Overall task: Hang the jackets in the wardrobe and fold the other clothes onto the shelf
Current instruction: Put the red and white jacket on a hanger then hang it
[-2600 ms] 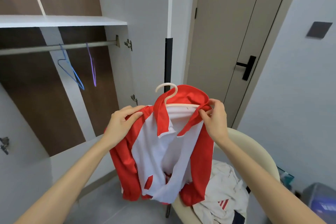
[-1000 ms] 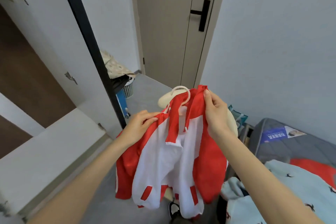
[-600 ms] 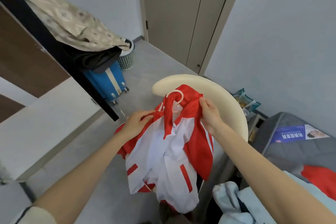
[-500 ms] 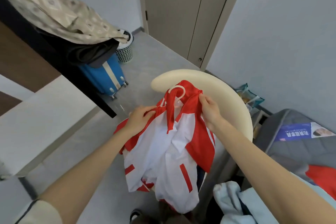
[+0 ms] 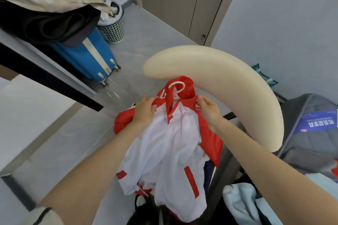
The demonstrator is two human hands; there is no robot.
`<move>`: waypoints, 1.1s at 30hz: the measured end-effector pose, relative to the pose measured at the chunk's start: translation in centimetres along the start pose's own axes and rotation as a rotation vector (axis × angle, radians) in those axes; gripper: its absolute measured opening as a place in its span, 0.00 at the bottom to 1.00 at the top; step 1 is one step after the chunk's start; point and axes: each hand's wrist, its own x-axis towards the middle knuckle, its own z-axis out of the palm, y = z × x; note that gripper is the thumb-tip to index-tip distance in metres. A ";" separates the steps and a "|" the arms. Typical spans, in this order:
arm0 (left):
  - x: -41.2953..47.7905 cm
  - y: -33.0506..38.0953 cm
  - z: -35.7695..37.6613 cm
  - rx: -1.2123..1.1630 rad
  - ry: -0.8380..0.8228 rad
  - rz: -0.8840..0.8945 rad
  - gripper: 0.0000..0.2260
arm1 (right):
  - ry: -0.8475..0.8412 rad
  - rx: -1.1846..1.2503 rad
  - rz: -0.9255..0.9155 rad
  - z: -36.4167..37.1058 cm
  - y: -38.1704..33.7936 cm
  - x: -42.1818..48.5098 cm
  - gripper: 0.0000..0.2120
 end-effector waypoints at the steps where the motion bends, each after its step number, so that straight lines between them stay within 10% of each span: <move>1: 0.0 -0.3 0.7 -0.006 -0.035 0.006 0.22 | -0.037 -0.034 0.005 -0.1 0.9 0.1 0.13; 9: -5.9 -3.2 3.9 -0.164 -0.101 0.074 0.37 | -0.174 -0.199 0.095 1.0 7.9 -4.7 0.16; 16: -13.8 -6.7 5.8 0.029 -0.093 0.089 0.26 | -0.192 -0.655 -0.200 3.3 15.0 -10.9 0.18; 33: -18.3 -11.3 11.9 0.187 0.030 0.009 0.08 | 0.105 -1.058 -0.068 9.8 25.5 -13.3 0.21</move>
